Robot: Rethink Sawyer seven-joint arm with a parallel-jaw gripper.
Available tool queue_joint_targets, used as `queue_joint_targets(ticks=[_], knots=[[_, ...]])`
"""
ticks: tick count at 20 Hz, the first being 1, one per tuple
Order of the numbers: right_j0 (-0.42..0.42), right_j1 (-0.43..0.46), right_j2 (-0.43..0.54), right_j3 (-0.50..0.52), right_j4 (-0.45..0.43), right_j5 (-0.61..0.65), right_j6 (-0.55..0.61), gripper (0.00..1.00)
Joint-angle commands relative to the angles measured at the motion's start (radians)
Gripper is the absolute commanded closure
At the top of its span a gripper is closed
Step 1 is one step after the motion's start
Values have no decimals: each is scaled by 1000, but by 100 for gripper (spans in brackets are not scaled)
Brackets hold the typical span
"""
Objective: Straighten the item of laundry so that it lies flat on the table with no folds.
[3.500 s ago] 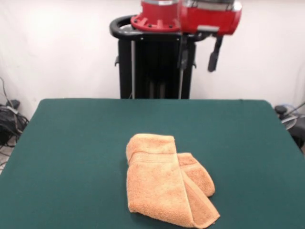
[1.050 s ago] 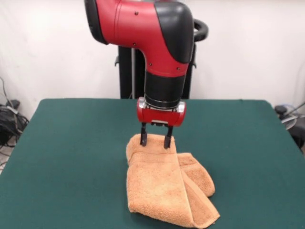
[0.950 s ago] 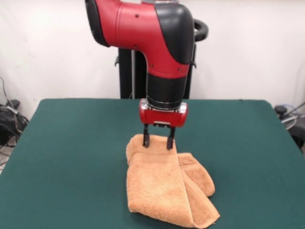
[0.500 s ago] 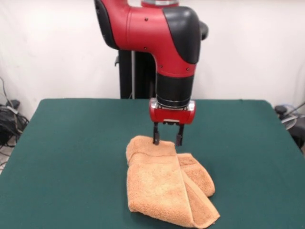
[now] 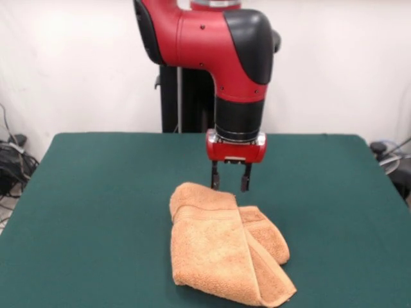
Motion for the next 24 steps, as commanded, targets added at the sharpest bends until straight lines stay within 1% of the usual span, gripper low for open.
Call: queue_joint_targets(ticks=[1,8,18,24], knots=[[25,52,78,22,-12,-48,166,0],[28,93,78,-37,-4,-54,156,0],[70,48,56,-92,33,27,154,0],[53,52,59,-145,23,51,119,0]])
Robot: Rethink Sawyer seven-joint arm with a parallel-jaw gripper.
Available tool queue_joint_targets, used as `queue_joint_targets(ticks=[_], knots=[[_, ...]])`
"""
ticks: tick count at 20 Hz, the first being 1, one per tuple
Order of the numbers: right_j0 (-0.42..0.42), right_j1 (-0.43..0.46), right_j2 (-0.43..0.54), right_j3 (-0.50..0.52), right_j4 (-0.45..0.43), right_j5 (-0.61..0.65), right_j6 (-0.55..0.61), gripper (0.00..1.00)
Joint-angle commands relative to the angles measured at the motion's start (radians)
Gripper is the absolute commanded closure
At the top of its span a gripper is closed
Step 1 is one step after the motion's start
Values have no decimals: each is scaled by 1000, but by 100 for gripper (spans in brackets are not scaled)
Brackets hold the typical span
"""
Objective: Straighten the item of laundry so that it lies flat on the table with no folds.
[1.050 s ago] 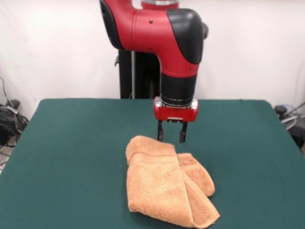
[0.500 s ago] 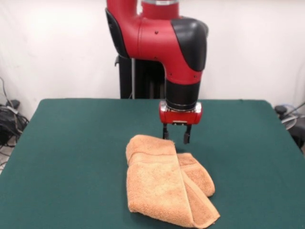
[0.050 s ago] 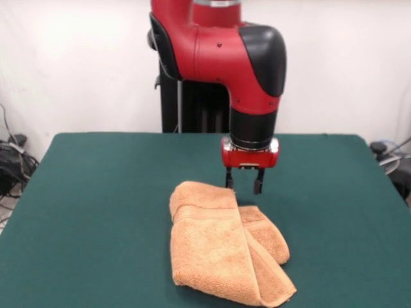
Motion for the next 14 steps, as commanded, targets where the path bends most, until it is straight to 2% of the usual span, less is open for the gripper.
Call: queue_joint_targets(ticks=[1,6,14], knots=[[5,-10,57,-138,20,63,112,0],[-10,-34,63,-185,13,148,71,0],[-38,-32,83,-198,-7,153,63,0]])
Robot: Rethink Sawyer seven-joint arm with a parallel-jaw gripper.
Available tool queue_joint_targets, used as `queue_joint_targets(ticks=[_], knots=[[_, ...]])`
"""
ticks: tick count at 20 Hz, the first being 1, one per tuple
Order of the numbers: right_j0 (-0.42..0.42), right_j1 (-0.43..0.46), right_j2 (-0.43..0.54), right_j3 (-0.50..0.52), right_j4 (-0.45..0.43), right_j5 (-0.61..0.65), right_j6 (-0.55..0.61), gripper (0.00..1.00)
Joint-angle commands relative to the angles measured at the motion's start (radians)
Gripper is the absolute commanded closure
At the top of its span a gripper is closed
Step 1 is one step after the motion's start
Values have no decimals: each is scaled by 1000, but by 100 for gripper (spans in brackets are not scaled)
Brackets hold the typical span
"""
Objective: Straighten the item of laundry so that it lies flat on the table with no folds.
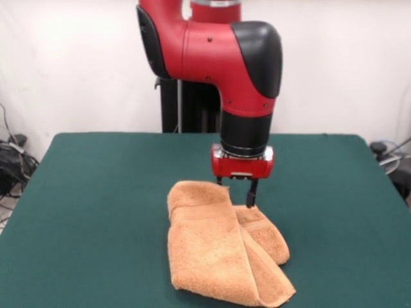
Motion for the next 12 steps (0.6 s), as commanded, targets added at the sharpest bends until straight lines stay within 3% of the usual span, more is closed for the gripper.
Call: queue_joint_targets(ticks=[1,12], knots=[[-28,0,87,-105,-10,95,59,0],[-64,-2,93,-120,-39,92,35,0]])
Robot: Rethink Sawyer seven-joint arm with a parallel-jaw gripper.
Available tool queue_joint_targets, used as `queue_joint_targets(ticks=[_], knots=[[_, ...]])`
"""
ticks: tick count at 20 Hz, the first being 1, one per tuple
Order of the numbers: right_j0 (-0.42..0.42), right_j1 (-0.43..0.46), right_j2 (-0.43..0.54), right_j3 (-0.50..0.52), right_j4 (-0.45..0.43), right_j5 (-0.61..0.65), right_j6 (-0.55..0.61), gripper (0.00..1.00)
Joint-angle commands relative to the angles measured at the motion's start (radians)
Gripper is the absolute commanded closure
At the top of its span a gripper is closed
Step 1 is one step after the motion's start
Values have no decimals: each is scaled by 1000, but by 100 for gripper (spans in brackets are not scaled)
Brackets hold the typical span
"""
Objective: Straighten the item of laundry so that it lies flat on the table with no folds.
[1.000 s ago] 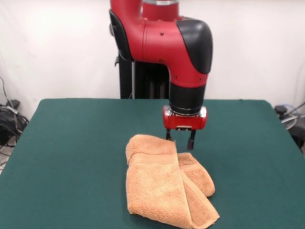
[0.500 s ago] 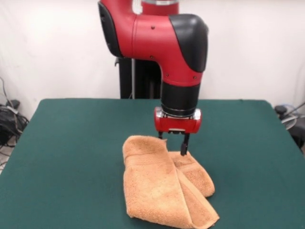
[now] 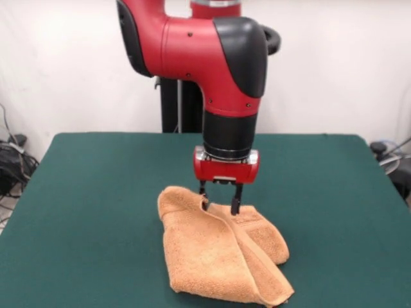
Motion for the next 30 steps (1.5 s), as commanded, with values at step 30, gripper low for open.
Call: queue_joint_targets(ticks=[30], knots=[[-91,-39,106,-141,-117,169,7,0]])
